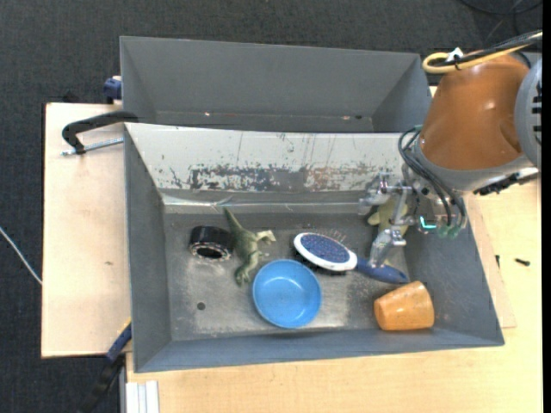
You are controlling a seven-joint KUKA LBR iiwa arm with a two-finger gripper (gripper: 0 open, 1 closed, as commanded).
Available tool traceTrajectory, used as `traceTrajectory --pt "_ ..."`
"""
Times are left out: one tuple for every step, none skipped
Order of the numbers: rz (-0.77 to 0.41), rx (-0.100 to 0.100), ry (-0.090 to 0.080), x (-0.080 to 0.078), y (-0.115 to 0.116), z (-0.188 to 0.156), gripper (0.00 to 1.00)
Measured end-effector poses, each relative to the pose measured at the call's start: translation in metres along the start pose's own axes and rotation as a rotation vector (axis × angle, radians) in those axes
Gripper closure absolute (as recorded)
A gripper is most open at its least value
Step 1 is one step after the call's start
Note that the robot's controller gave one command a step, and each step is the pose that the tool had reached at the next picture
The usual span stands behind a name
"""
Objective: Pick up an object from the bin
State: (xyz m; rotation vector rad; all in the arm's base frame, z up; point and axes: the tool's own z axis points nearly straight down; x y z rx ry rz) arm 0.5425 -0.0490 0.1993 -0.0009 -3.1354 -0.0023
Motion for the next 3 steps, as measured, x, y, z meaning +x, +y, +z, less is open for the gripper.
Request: traceTrajectory --pt "0.015 -0.001 0.000 -0.011 0.027 0.120 0.00" --pt "0.017 0.001 -0.009 -0.013 0.026 0.114 1.00" --pt "-0.130 0.002 -0.020 -0.020 0.039 -0.001 1.00"
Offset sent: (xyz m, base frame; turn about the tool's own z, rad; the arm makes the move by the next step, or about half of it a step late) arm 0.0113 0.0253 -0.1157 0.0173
